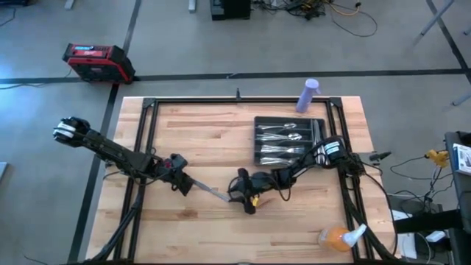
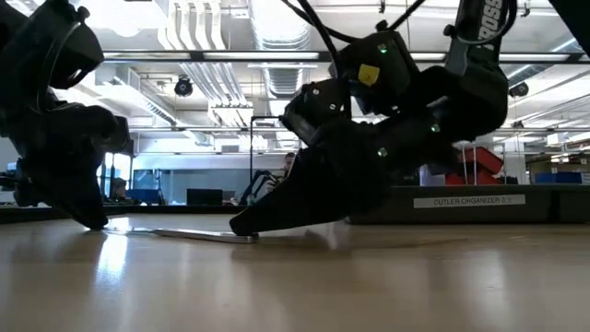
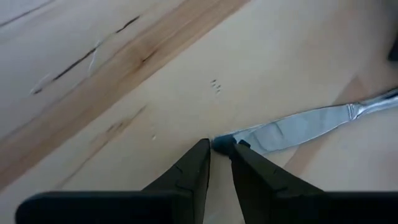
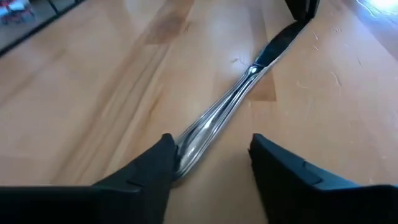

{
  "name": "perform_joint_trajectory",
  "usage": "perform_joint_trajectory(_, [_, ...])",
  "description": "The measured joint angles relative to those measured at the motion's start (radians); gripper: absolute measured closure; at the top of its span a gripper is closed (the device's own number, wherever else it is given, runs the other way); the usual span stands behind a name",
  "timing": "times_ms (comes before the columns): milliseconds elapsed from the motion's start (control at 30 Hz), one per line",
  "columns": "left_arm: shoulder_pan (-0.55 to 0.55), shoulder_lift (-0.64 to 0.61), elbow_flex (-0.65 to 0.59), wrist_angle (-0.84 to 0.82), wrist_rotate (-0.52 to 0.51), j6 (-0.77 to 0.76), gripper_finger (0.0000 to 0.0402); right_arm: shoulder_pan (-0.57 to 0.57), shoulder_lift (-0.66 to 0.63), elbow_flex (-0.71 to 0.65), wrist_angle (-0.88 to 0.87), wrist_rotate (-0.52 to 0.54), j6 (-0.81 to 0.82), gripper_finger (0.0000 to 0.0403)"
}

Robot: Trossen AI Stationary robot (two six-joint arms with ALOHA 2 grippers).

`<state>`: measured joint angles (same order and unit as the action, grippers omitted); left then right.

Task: Sort silverware
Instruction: Put the silver knife into the gray silverware tray

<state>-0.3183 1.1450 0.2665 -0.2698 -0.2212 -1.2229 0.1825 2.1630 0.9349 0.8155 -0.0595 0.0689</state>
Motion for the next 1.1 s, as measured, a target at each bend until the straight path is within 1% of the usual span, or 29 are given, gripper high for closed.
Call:
perform_joint_trajectory(67, [0.000, 0.000, 0.000, 0.000, -0.003, -0.004, 0.0344, -0.002, -0.011, 0.017, -0.062, 0.009, -0.047, 0.0192])
perform_joint_trajectory(167, [-0.002, -0.002, 0.000, -0.002, -0.004, -0.005, 0.0360, -0.010, -0.014, 0.056, -0.150, 0.059, -0.123, 0.0182])
perform_joint_trajectory(200, [-0.002, -0.002, -0.001, 0.000, -0.006, 0.000, 0.0365, -0.014, -0.015, 0.066, -0.168, 0.085, -0.149, 0.0182])
perform_joint_trajectory(300, [-0.005, -0.018, -0.005, -0.003, -0.007, 0.018, 0.0380, -0.041, -0.014, 0.090, -0.202, 0.112, -0.207, 0.0187])
perform_joint_trajectory(500, [-0.007, -0.050, -0.010, -0.027, 0.008, 0.044, 0.0398, -0.102, -0.047, 0.124, -0.312, 0.112, -0.272, 0.0203])
perform_joint_trajectory(633, [-0.008, -0.085, -0.010, -0.069, 0.045, 0.046, 0.0401, -0.124, -0.115, 0.116, -0.378, 0.119, -0.280, 0.0201])
perform_joint_trajectory(700, [-0.009, -0.112, -0.013, -0.084, 0.062, 0.059, 0.0401, -0.110, -0.163, 0.104, -0.410, 0.102, -0.272, 0.0198])
perform_joint_trajectory(833, [-0.017, -0.176, 0.001, -0.115, 0.080, 0.157, 0.0401, -0.062, -0.220, 0.076, -0.415, -0.020, -0.214, 0.0195])
perform_joint_trajectory(867, [-0.018, -0.185, 0.005, -0.102, 0.072, 0.187, 0.0401, -0.049, -0.222, 0.074, -0.423, -0.046, -0.204, 0.0195])
perform_joint_trajectory(967, [-0.018, -0.200, 0.013, -0.017, -0.012, 0.296, 0.0401, -0.011, -0.203, 0.074, -0.425, -0.081, -0.170, 0.0198])
perform_joint_trajectory(1033, [-0.018, -0.180, 0.010, 0.026, -0.085, 0.366, 0.0401, 0.004, -0.181, 0.072, -0.444, -0.091, -0.132, 0.0201])
perform_joint_trajectory(1100, [-0.017, -0.157, 0.008, 0.058, -0.138, 0.399, 0.0401, 0.011, -0.164, 0.072, -0.448, -0.123, -0.080, 0.0206])
